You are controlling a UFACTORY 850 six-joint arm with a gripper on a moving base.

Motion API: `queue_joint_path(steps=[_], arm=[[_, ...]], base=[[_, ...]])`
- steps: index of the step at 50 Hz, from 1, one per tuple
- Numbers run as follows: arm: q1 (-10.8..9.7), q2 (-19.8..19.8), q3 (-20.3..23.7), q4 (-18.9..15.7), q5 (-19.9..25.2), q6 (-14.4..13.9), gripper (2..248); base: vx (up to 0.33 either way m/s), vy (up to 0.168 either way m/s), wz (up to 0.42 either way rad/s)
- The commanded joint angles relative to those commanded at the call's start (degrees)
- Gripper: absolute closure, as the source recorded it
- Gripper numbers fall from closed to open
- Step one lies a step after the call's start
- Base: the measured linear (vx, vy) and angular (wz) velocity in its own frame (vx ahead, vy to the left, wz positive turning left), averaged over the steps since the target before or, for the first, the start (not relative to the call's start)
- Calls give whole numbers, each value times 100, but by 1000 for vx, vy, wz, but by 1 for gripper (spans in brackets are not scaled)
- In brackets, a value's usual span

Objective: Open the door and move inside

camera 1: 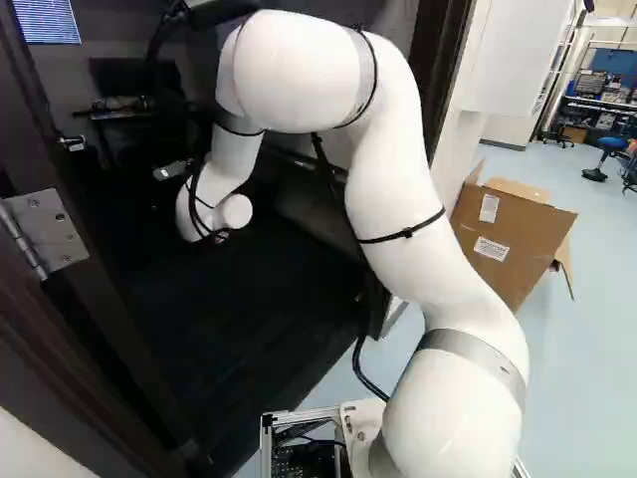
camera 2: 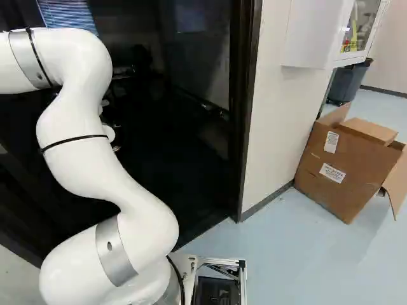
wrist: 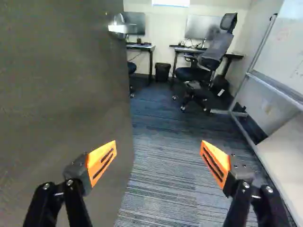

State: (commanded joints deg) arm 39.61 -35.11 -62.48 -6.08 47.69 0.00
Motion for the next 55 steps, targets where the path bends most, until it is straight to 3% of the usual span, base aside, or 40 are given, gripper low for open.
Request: queue_joint_path(steps=[36,55], arm=[[-163,233,299,9,3,0,3],[-376,506,604,42,16,0,3]], base=[[0,0,0],[0,0,0]])
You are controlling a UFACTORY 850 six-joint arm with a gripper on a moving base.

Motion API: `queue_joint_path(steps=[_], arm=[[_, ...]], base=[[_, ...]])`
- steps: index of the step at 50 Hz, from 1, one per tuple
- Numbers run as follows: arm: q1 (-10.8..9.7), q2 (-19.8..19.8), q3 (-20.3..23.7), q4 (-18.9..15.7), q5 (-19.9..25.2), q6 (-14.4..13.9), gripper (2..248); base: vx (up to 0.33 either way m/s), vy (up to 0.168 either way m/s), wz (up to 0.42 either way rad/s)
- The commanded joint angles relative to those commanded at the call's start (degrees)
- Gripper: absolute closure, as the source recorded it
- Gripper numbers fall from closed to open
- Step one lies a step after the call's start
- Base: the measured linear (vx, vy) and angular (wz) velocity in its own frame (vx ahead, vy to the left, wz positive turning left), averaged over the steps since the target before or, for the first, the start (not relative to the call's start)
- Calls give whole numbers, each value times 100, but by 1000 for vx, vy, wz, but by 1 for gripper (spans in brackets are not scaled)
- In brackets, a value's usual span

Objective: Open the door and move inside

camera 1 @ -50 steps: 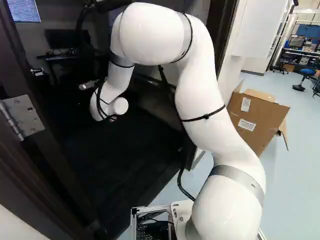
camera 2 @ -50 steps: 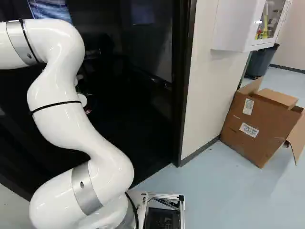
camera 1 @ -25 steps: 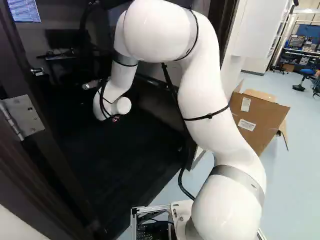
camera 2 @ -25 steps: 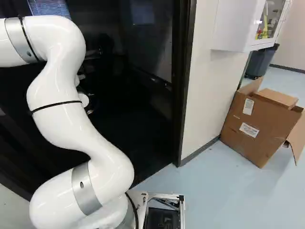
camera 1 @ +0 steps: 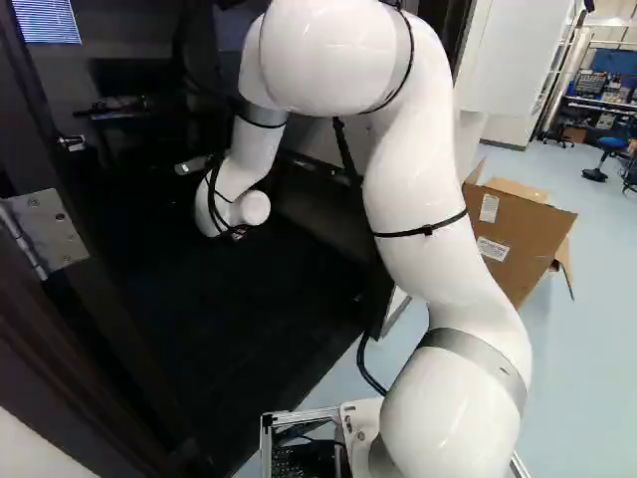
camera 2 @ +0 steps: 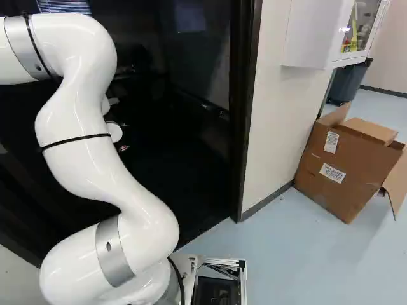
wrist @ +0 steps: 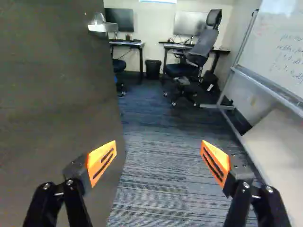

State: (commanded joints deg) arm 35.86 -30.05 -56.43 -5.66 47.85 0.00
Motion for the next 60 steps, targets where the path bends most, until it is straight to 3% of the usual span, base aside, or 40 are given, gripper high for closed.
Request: queue_joint_path(steps=[30,60], arm=[[-670,861,961,106,40,0,3],[-1745,2241,2503,275,105,0,3]], base=[[0,0,0],[0,0,0]])
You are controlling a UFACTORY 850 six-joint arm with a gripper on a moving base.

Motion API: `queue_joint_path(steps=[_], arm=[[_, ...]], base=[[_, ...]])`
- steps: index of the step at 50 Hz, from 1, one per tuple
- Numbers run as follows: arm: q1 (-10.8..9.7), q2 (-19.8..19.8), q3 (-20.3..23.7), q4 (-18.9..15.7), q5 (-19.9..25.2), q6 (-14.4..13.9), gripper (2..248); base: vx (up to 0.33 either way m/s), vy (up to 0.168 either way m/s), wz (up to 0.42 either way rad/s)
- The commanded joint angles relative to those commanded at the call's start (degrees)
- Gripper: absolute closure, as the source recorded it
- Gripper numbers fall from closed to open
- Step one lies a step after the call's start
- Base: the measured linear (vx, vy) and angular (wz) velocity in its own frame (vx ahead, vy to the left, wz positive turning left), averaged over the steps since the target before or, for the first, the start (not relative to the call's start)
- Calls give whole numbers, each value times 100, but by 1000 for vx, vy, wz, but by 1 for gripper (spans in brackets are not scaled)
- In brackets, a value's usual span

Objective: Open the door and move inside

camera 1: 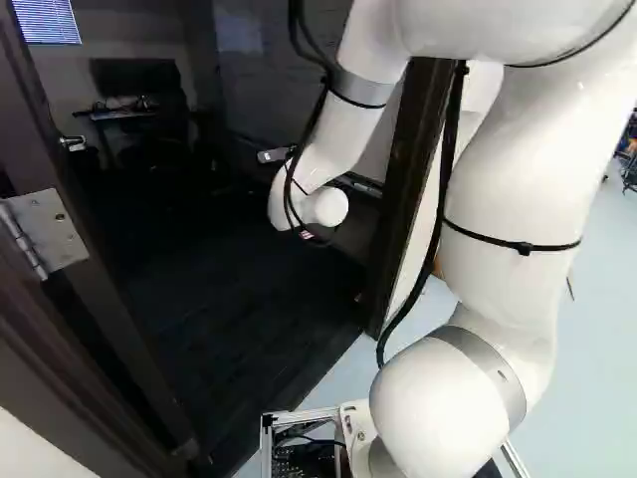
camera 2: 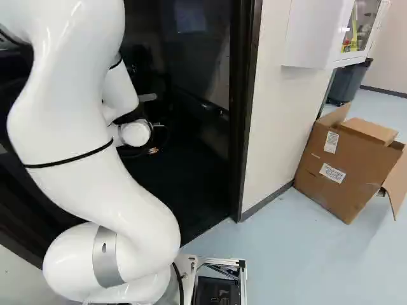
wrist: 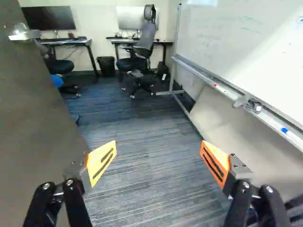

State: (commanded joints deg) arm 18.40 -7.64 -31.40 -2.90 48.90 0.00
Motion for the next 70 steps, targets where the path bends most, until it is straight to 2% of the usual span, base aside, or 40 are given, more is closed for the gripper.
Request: queue_joint_path(steps=[17,35,49,70], arm=[[-625,802,896,99,37,0,3],[-1145,1471,1643,181,69,0,3],[-1458,1872,2091,230,87,0,3],[-1746,2242,2504,275,105,0,3]], base=[[0,0,0],[0,0,0],[0,0,0],[0,0,0]])
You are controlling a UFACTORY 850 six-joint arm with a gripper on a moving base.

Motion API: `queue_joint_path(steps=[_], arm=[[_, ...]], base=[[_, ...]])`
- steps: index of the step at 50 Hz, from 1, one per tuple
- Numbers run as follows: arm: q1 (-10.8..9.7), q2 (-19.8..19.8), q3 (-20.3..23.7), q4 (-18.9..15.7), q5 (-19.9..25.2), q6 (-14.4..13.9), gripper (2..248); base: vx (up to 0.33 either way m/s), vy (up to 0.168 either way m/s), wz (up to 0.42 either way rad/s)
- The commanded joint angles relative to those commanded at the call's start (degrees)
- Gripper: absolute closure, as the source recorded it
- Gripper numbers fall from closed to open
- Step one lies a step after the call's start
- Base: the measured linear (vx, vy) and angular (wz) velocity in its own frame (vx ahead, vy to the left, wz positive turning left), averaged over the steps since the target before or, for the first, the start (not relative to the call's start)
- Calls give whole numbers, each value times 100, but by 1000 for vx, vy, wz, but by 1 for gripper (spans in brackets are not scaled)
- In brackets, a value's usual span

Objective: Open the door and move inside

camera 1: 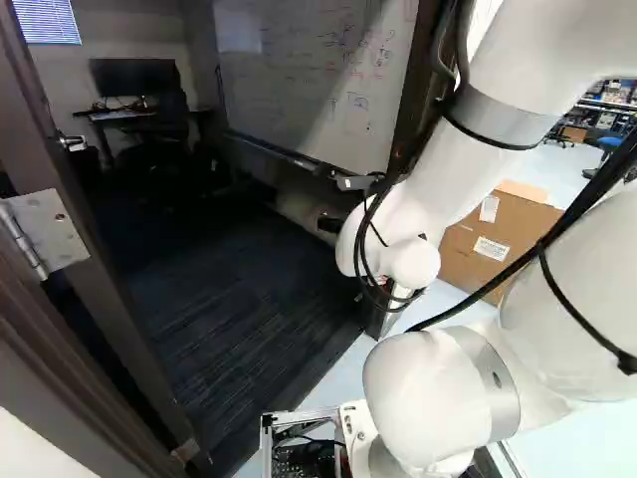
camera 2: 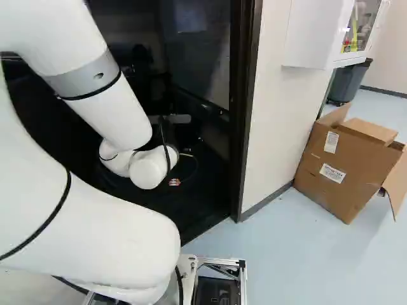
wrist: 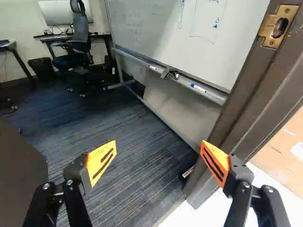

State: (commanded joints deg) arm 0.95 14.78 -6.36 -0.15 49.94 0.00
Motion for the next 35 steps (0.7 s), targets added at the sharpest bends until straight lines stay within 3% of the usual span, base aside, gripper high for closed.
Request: queue_joint_path(steps=[35], arm=[[-95,122,136,15,6,0,3]], base=[[0,0,0]])
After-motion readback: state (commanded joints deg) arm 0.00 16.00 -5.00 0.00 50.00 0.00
